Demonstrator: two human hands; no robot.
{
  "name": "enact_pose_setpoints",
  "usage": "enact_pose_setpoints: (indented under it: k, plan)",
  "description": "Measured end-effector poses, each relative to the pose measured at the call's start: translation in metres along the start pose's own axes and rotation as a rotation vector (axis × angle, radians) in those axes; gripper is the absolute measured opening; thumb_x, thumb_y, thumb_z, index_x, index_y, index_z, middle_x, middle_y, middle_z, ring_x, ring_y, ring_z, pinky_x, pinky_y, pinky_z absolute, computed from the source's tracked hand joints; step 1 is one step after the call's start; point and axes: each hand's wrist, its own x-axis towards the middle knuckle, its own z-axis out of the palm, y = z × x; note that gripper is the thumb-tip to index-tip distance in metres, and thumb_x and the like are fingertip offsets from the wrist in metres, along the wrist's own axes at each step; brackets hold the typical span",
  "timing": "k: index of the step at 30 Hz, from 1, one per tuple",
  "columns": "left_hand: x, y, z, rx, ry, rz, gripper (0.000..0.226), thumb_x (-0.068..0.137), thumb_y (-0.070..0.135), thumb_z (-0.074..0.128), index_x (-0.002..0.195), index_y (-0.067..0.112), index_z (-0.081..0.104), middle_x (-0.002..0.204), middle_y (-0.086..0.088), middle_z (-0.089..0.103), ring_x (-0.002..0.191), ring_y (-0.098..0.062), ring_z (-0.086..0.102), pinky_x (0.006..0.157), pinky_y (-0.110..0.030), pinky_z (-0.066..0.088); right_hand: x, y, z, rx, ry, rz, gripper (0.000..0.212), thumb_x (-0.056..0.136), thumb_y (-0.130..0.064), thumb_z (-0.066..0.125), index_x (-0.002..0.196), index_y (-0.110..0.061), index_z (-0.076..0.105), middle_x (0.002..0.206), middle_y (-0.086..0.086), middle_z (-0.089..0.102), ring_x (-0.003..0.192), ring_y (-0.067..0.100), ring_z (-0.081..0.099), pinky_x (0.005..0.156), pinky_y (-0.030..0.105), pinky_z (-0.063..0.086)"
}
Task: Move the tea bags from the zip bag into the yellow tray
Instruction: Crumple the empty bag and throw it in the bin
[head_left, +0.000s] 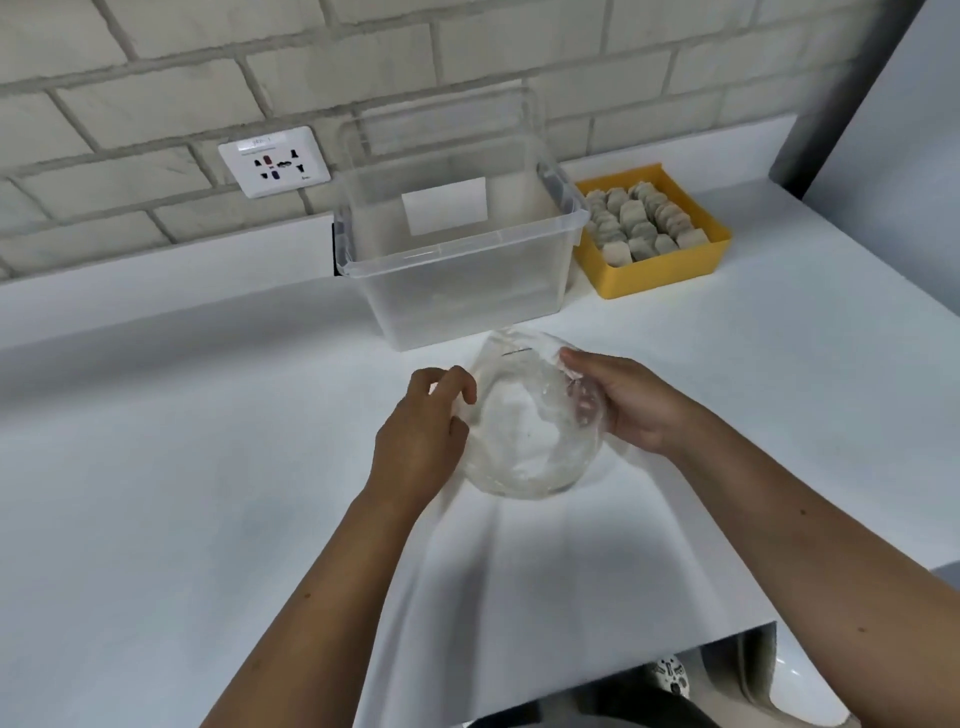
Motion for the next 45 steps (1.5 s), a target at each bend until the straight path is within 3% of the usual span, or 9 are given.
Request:
enact_pose_setpoints:
  k: [5, 11, 17, 21, 24, 29, 35, 40, 45]
  plan:
    - [0.002, -0.014, 0.008, -0.186, -0.146, -0.021, 0.033, 0.088, 0.004, 0.057, 0.078, 0.035, 0.062, 0.1, 0.001, 0.064, 0.072, -0.016, 0.065, 0.061, -0.018, 0.046, -0.018, 0.002, -0.024, 0.329, -0.084, 0.015, 0.021, 0.092, -0.017, 0.059, 0.109, -0.008, 0.065, 0.079, 0.003, 0.063, 0.066, 0.013, 0.057, 0.067, 0.026, 0.051]
    - [0.003, -0.003, -0.003, -0.133, -0.025, -0.057, 0.041, 0.085, -0.006, 0.053, 0.089, 0.028, 0.075, 0.107, 0.002, 0.065, 0.077, -0.018, 0.059, 0.078, -0.033, 0.05, -0.052, -0.004, -0.057, -0.397, 0.394, -0.325, 0.041, 0.084, 0.015, 0.056, 0.1, -0.017, 0.074, 0.067, 0.007, 0.045, 0.05, 0.018, 0.05, 0.062, 0.035, 0.062]
    - [-0.011, 0.055, -0.001, -0.355, -0.179, -0.12, 0.021, 0.084, 0.047, 0.073, 0.098, 0.033, 0.069, 0.107, 0.02, 0.059, 0.1, 0.0, 0.058, 0.076, -0.014, 0.04, -0.09, -0.011, -0.099, -0.097, 0.202, -0.118, 0.022, 0.09, -0.002, 0.06, 0.109, 0.001, 0.07, 0.115, 0.013, 0.07, 0.104, 0.03, 0.067, 0.078, 0.032, 0.059]
    - [-0.013, 0.085, 0.014, -0.403, -0.196, -0.083, 0.031, 0.069, 0.039, 0.088, 0.095, 0.031, 0.071, 0.095, 0.016, 0.068, 0.082, -0.003, 0.063, 0.065, -0.009, 0.042, -0.126, -0.011, -0.13, -0.005, -0.005, -0.104, 0.056, 0.076, -0.008, 0.071, 0.13, -0.011, 0.058, 0.12, 0.003, 0.067, 0.106, 0.013, 0.066, 0.084, 0.022, 0.054]
    - [-0.013, 0.111, 0.032, -0.521, -0.194, -0.058, 0.019, 0.078, 0.029, 0.083, 0.095, 0.031, 0.073, 0.086, 0.01, 0.069, 0.072, -0.009, 0.062, 0.07, -0.019, 0.045, -0.148, -0.011, -0.152, -0.075, 0.101, -0.198, 0.056, 0.076, 0.002, 0.072, 0.128, -0.015, 0.059, 0.114, 0.01, 0.069, 0.101, 0.018, 0.067, 0.08, 0.022, 0.054]
    - [-0.017, 0.17, 0.063, -0.699, -0.312, -0.015, 0.031, 0.089, 0.027, 0.074, 0.116, 0.04, 0.068, 0.099, 0.012, 0.064, 0.075, -0.009, 0.062, 0.076, -0.023, 0.048, -0.195, -0.026, -0.186, -0.277, 0.29, -0.231, 0.051, 0.066, -0.038, 0.078, 0.113, -0.023, 0.069, 0.107, -0.007, 0.073, 0.095, 0.013, 0.065, 0.085, 0.029, 0.042]
    - [-0.028, 0.251, 0.103, -0.715, -0.603, -0.008, 0.063, 0.076, 0.081, 0.051, 0.118, 0.038, 0.069, 0.117, 0.017, 0.071, 0.11, -0.008, 0.067, 0.096, -0.028, 0.05, -0.247, -0.03, -0.234, -0.272, 0.466, -0.255, 0.051, 0.069, -0.029, 0.084, 0.115, -0.022, 0.064, 0.105, 0.003, 0.074, 0.092, 0.017, 0.071, 0.066, 0.026, 0.053]
    - [-0.036, 0.314, 0.136, -0.631, -0.632, 0.092, 0.03, 0.08, 0.045, 0.079, 0.099, 0.022, 0.075, 0.096, -0.005, 0.076, 0.089, -0.024, 0.073, 0.088, -0.039, 0.055, -0.311, -0.028, -0.278, -0.255, 0.428, -0.225, 0.059, 0.067, -0.015, 0.085, 0.122, -0.019, 0.061, 0.111, 0.002, 0.072, 0.105, 0.02, 0.069, 0.091, 0.041, 0.055]
    - [-0.048, 0.342, 0.177, -0.57, -0.705, 0.207, 0.018, 0.08, 0.031, 0.082, 0.089, 0.018, 0.073, 0.088, -0.001, 0.076, 0.073, -0.01, 0.066, 0.069, -0.022, 0.049, -0.365, 0.012, -0.3, -0.127, 0.425, -0.093, 0.061, 0.074, -0.042, 0.077, 0.131, -0.036, 0.055, 0.12, -0.002, 0.068, 0.107, 0.023, 0.067, 0.08, 0.048, 0.057]
